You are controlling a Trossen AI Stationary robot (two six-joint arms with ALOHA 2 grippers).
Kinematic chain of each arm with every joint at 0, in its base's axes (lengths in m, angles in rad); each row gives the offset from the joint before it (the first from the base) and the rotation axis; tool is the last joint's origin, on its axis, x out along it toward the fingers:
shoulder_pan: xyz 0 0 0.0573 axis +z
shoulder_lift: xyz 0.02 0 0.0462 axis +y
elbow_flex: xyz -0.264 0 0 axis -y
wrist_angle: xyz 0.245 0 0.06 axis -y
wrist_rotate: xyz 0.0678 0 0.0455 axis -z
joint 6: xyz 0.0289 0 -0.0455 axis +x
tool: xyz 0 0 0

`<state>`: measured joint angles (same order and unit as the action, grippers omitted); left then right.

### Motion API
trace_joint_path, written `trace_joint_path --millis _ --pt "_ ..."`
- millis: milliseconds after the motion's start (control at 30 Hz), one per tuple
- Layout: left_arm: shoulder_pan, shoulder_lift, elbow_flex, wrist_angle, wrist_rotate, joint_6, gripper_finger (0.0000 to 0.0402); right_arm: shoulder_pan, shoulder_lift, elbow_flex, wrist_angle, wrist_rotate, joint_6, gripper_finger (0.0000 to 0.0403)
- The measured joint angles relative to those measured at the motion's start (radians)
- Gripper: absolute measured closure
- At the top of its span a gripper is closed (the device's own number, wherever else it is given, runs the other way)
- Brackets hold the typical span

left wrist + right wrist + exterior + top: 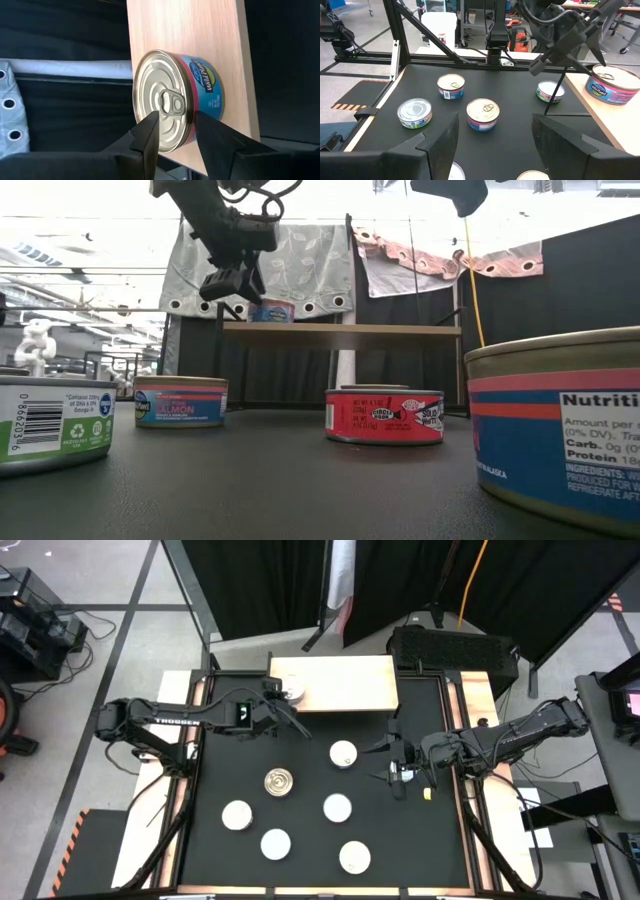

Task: Stack canned seafood by type on shelf
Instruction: Stack the blue pink tuna can on top of the other blue pink tuna can on the shelf

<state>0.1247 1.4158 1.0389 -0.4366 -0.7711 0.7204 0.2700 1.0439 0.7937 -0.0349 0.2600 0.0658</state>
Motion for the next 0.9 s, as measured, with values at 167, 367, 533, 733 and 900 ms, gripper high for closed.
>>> trace_joint_path --millis 167,367,533,733,900 --pt "-0.034 -0.022 0.0 -0.004 -0.02 -0.042 0.0275 0.0 0.0 0.0 -0.003 -0.007 0.017 0.0161" --pt "-0.211 -0.13 0.048 -0.094 0.009 -0.353 0.0275 0.015 0.007 0.001 -0.119 -0.076 0.185 0.0161" --pt "-0.35 -0.218 0.049 -0.139 0.304 -0.65 0.0275 0.081 0.052 0.001 -0.14 -0.083 0.302 0.0161" --pt "-0.517 -0.207 0.016 -0.148 0.578 -0.859 0.0275 0.195 0.139 0.002 -0.085 -0.084 0.494 0.0161" --pt "-0.648 -0.164 -0.056 -0.116 0.494 -0.898 0.0275 0.267 0.219 0.002 -0.088 -0.103 0.65 0.0161"
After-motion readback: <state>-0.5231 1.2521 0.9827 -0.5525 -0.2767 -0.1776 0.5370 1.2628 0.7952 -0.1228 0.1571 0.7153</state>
